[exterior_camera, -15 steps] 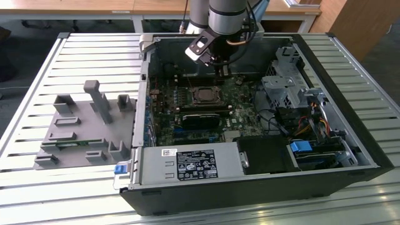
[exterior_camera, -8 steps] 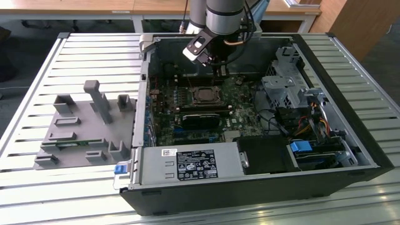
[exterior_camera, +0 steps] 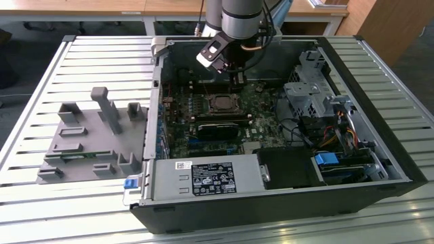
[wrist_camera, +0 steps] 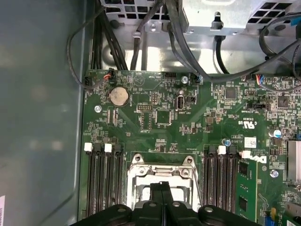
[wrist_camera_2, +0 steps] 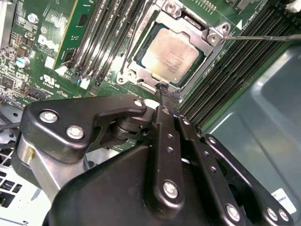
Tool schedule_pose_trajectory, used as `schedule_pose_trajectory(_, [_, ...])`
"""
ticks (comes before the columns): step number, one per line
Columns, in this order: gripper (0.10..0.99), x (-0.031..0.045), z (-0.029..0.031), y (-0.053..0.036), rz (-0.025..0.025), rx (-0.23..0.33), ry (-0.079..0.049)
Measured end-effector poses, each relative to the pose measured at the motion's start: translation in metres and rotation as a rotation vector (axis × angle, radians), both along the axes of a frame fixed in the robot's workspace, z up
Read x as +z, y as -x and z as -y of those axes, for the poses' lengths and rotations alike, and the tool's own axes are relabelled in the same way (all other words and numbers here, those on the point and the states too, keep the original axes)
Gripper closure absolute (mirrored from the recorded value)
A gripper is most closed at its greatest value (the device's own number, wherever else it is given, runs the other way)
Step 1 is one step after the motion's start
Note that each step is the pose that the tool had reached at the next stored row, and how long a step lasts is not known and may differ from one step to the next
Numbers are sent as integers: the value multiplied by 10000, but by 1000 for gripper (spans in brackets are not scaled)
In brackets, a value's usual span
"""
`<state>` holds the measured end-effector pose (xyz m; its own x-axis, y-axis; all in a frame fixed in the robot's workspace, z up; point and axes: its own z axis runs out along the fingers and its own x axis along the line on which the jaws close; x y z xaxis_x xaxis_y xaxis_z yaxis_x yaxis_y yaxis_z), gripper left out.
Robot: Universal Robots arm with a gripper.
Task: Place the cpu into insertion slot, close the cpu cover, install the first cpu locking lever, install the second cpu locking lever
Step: 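Close the cpu cover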
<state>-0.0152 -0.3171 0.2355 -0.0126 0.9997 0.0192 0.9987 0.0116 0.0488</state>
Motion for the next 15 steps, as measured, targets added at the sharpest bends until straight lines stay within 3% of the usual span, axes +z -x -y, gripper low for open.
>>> schedule_pose_trajectory(5, [980,-24,11,171,-2,1,-4])
schedule_pose_trajectory(10, [980,-49,15,188,-40,2,0])
schedule_pose_trajectory(15, [980,-53,26,208,-42,1,-2])
